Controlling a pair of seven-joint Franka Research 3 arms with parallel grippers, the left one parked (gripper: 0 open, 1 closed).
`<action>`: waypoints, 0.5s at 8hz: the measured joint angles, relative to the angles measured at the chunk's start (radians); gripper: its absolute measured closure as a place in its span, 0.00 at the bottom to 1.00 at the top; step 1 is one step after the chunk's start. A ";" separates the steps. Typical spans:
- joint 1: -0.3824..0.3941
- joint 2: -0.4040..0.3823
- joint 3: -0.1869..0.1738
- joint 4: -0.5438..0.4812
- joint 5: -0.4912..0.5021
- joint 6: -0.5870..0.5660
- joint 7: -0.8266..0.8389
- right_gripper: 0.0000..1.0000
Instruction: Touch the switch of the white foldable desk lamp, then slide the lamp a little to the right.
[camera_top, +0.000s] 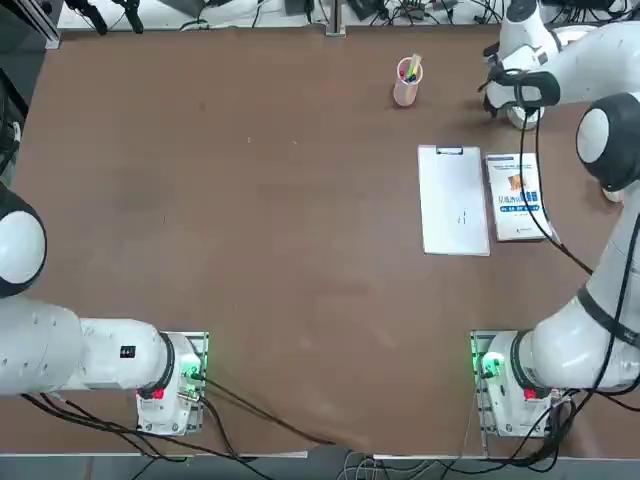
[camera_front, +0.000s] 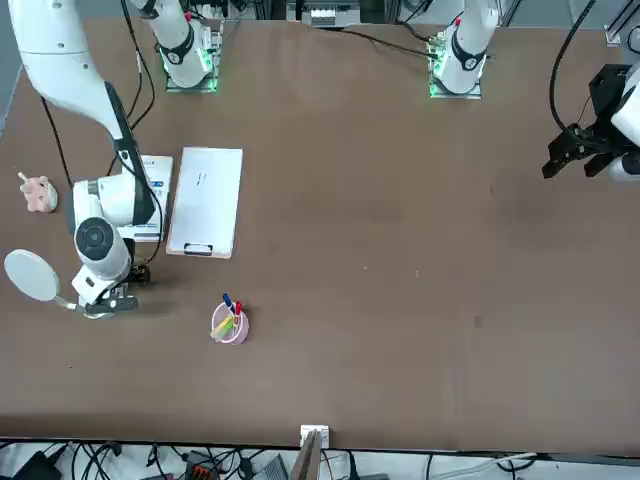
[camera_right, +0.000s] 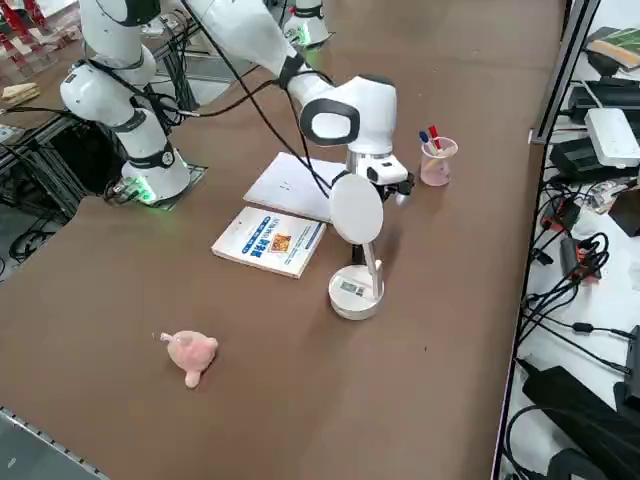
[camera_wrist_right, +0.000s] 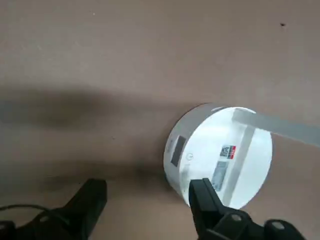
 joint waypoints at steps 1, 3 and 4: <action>-0.005 0.004 0.000 0.000 -0.014 0.019 0.000 0.00; -0.020 0.013 -0.001 -0.001 -0.026 0.045 0.000 0.00; -0.024 0.018 -0.001 -0.001 -0.028 0.050 0.000 0.00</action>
